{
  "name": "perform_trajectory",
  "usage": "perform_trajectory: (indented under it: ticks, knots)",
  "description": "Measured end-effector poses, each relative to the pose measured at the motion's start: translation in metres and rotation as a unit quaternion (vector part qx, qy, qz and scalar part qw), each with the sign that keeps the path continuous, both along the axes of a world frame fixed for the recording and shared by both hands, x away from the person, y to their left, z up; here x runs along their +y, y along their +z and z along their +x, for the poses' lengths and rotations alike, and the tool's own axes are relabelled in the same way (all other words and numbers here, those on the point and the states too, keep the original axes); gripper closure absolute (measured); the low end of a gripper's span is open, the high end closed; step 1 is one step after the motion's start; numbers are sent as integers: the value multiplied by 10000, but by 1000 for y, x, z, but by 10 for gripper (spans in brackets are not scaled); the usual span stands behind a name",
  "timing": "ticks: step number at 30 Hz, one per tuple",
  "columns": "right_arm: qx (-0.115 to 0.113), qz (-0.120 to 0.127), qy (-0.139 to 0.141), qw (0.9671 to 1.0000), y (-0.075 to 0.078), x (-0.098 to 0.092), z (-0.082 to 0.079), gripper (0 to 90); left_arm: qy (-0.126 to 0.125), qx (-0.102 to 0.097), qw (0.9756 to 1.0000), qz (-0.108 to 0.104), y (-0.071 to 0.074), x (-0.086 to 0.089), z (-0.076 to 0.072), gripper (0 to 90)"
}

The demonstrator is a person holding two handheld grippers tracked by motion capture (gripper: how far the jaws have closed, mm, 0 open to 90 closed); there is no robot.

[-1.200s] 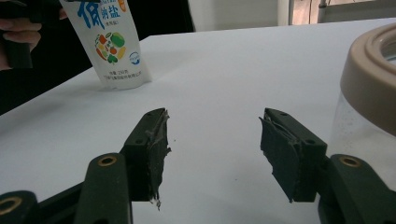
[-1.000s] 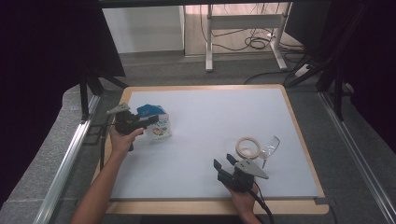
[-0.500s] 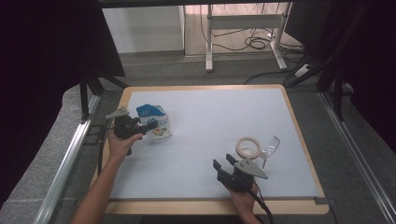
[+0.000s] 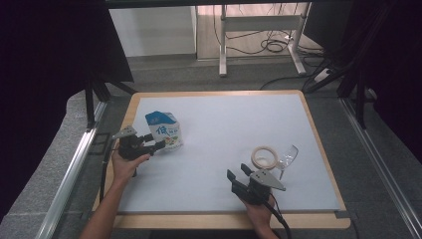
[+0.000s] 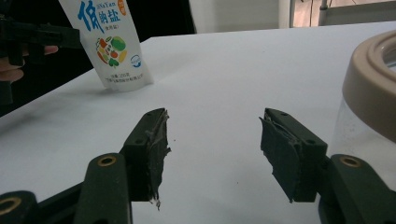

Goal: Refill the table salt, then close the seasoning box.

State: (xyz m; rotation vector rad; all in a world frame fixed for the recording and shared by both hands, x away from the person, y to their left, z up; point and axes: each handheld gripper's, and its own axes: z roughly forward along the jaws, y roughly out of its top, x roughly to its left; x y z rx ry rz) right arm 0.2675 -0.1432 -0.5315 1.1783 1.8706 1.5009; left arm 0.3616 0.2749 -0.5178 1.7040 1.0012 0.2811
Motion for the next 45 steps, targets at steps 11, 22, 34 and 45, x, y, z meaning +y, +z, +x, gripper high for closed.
perform_trajectory:
  ticks: [11, 22, 34, 45]
  knots:
    - [-47, 13, 32, 10000, 3, -2, 0, 416, 126, 221, 9996, 93, -19, 0, -21, 327]
    - [-297, -140, 359, 9988, 26, -13, -10, 617, 75, 357, 9993, 101, -33, -2, -33, 328]
    - [-398, -475, 558, 9965, 39, -55, -32, 899, 69, 309, 9994, 169, -34, -5, -39, 333]
    - [-406, -175, 61, 9990, 50, -108, -42, 900, -58, 353, 9993, 145, -33, -13, -36, 338]
